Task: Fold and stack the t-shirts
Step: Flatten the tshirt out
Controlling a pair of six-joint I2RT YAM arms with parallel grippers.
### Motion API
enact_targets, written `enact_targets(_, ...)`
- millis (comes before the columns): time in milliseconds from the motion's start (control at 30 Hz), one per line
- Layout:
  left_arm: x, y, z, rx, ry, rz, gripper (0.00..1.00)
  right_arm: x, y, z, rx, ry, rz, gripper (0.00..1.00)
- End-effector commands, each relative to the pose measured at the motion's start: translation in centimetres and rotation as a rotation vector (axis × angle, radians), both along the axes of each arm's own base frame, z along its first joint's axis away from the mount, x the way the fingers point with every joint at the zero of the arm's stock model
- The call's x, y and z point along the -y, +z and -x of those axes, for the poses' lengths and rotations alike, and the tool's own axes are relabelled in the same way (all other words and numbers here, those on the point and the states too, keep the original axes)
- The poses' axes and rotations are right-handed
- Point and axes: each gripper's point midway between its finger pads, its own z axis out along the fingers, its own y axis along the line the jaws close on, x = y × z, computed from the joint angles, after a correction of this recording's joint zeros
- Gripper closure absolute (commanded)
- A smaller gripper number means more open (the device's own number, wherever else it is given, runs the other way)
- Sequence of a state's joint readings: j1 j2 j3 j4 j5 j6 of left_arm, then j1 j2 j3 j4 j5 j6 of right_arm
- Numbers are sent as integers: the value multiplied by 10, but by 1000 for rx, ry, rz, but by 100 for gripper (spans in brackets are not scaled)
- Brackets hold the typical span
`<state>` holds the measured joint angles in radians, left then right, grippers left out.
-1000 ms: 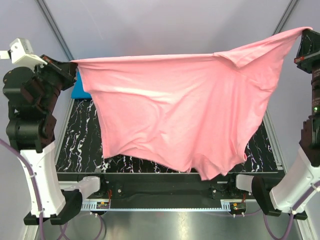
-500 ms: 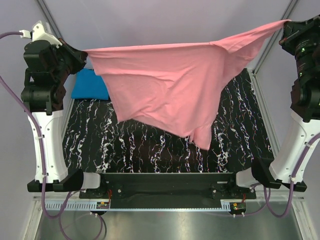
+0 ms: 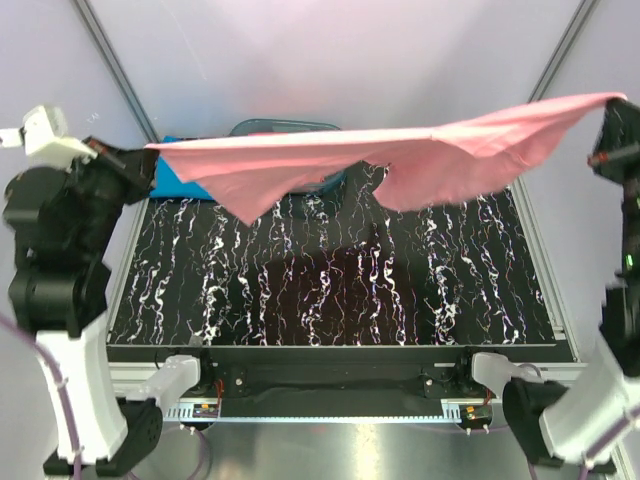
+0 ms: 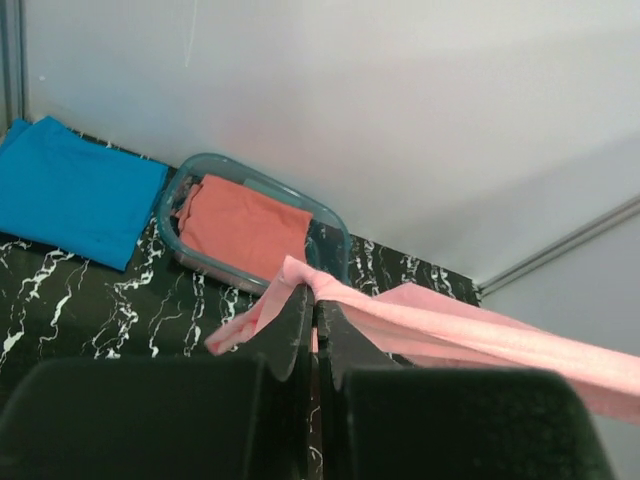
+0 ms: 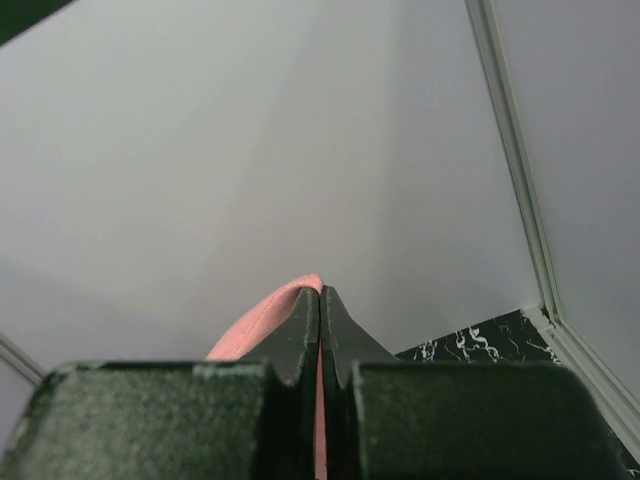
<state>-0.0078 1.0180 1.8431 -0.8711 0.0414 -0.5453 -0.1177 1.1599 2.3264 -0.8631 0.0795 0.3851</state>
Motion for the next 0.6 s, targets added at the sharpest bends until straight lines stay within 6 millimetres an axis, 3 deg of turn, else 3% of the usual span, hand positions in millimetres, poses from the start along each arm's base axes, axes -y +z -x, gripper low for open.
enact_targets(0,-10,17,34,96,54,-35,100,8,23,62,130,-86,29,100)
enact_targets(33,-11,24,53,138,58,-35,100,9,22,71,140,-92,37,100)
enact_targets(67,-13,25,61,149,67,-34,100,9,25,92,174,-97,34,100)
enact_targets(200,-24,36,96,217,119,-40,100,12,29,125,221,-116,39,100)
enact_targets(233,-27,41,103,235,132,-38,100,13,28,125,217,-121,41,100)
enact_targets(333,-33,46,106,244,165,-41,100,11,25,114,194,-104,41,100)
enact_targets(433,-35,42,92,209,182,-35,100,7,15,83,127,-73,33,100)
enact_targets(533,-31,19,62,131,173,-25,100,8,-9,38,29,-66,19,100)
enact_targets(567,-29,-1,46,73,166,-31,100,7,-18,24,-1,-60,10,100)
